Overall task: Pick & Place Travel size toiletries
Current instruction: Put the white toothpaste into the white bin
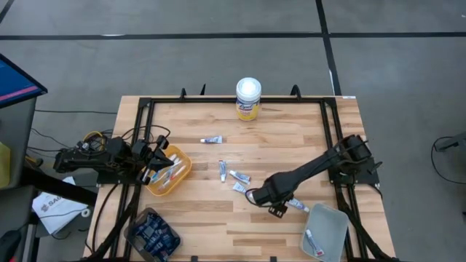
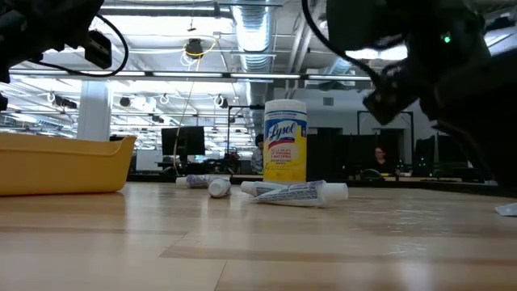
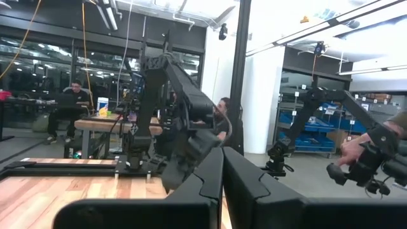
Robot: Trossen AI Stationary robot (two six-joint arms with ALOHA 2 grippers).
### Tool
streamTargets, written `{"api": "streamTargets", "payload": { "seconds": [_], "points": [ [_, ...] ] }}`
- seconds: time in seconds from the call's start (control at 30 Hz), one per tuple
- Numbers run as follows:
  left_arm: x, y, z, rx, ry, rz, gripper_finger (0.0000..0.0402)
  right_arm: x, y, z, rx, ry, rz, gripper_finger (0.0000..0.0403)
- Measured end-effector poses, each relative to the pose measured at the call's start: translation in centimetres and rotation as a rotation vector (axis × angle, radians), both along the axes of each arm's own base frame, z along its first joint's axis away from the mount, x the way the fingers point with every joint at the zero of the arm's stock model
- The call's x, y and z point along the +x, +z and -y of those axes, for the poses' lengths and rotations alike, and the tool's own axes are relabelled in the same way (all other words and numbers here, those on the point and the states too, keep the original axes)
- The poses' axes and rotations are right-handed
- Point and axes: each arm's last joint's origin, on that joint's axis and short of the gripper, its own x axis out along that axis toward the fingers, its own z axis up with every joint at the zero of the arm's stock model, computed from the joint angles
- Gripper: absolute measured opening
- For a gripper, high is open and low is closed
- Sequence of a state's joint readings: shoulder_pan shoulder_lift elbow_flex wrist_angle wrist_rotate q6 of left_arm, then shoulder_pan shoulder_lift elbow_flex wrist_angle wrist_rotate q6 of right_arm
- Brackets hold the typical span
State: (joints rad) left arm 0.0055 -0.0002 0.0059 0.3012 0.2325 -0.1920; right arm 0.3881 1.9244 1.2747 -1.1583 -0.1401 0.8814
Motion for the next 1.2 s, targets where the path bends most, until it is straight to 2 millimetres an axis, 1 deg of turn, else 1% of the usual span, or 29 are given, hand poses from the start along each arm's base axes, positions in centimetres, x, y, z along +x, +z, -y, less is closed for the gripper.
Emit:
{"api": "streamTargets", "payload": {
  "seconds": [0.13,0.23,0.37,0.43,0.57,0.8,0.93,1.07,1.2],
  "points": [
    [0.0,0.0,0.0,0.0,0.0,0.0,0.0002,-0.7,-1.7,-0.1,0.044,-0.009,-0.032,0.0308],
    [0.0,0.0,0.0,0.0,0.001,0.0,0.0002,-1.6,-2.8,-0.1,0.053,-0.028,-0.051,0.0306],
    [0.0,0.0,0.0,0.0,0.001,0.0,0.0002,-1.9,-3.1,-0.2,0.069,-0.031,-0.053,0.0304],
    [0.0,0.0,0.0,-0.001,0.004,0.0,0.0002,-1.8,-3.1,-0.2,0.072,-0.027,-0.042,0.0295],
    [0.0,0.0,0.0,-0.001,0.004,0.001,0.0002,-1.7,-3.2,-0.1,0.081,-0.027,-0.035,0.026],
    [0.0,0.0,0.0,-0.001,0.004,0.003,0.0002,-1.5,-3.3,-0.2,0.099,-0.01,-0.022,0.0177],
    [0.0,0.1,0.0,-0.001,0.004,0.007,0.0002,-1.1,-3.1,-0.2,0.108,-0.011,-0.005,0.0137],
    [0.0,0.1,0.1,-0.001,-0.005,0.007,0.0002,-0.5,-2.7,-0.3,0.104,0.016,0.029,0.0114],
    [0.0,0.1,0.3,-0.001,-0.026,0.007,0.0002,0.3,-2.3,-0.1,0.101,0.023,0.066,0.011]
  ]
}}
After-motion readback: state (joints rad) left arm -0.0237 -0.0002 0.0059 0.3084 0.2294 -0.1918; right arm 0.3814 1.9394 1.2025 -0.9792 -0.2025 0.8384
